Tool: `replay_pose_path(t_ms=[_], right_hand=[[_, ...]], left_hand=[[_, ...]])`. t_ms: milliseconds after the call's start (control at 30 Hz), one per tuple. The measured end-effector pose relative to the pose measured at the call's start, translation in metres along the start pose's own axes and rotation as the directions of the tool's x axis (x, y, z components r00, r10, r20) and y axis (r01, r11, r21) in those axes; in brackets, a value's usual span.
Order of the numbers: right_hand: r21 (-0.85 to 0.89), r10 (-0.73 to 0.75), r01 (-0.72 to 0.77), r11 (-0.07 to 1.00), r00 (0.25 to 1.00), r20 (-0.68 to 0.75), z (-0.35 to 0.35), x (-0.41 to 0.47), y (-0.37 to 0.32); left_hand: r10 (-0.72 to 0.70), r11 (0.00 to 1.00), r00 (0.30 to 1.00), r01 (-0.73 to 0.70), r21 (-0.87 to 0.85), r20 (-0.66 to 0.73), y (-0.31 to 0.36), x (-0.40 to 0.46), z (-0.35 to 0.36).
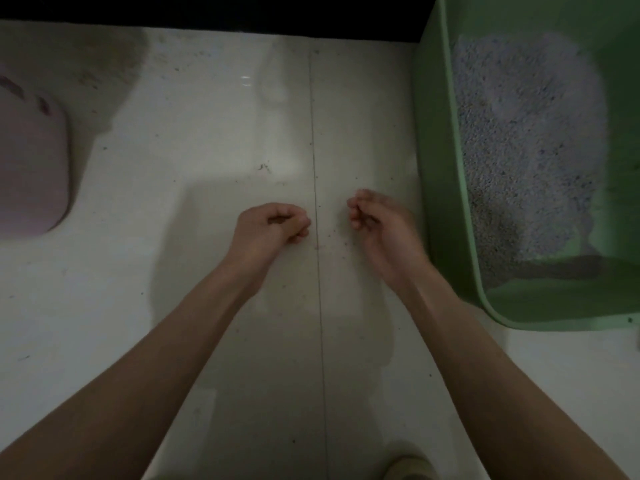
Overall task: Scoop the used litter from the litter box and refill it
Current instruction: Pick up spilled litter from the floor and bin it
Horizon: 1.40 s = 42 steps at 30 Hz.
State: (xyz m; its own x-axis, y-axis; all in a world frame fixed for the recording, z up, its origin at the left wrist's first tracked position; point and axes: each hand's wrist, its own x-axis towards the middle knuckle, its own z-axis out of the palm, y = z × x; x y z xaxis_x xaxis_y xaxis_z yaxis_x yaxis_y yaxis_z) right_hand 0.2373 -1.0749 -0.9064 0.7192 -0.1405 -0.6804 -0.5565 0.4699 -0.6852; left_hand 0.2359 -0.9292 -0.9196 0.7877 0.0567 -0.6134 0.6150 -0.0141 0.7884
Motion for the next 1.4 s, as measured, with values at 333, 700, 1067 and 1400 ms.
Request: replay_pose_path(t_ms=[333,700,1067,1400], right_hand=[[-0.890,-0.414,0.304,0.340,0.898,0.149,-0.019,0.014,0.022],[-0.877,-0.363,0.288,0.384,0.921,0.144,-0.015,0.012,0.014],[-0.549,-0.111,0.091,0.831,0.994,-0.004,-0.015,0.000,0.005],[-0.907,-0.378,0.390,0.158,0.873,0.309,-0.017,0.018,0.020]], left_hand=[[0.383,0.648,0.918,-0.344,0.679,0.099,-0.014,0.003,0.028],[0.415,0.575,0.897,-0.388,0.720,0.151,-0.016,0.008,0.034],[0.124,0.977,0.992,-0.116,0.180,-0.032,0.001,0.004,0.015],[0.374,0.542,0.906,-0.385,0.747,0.196,-0.011,0.008,0.026]])
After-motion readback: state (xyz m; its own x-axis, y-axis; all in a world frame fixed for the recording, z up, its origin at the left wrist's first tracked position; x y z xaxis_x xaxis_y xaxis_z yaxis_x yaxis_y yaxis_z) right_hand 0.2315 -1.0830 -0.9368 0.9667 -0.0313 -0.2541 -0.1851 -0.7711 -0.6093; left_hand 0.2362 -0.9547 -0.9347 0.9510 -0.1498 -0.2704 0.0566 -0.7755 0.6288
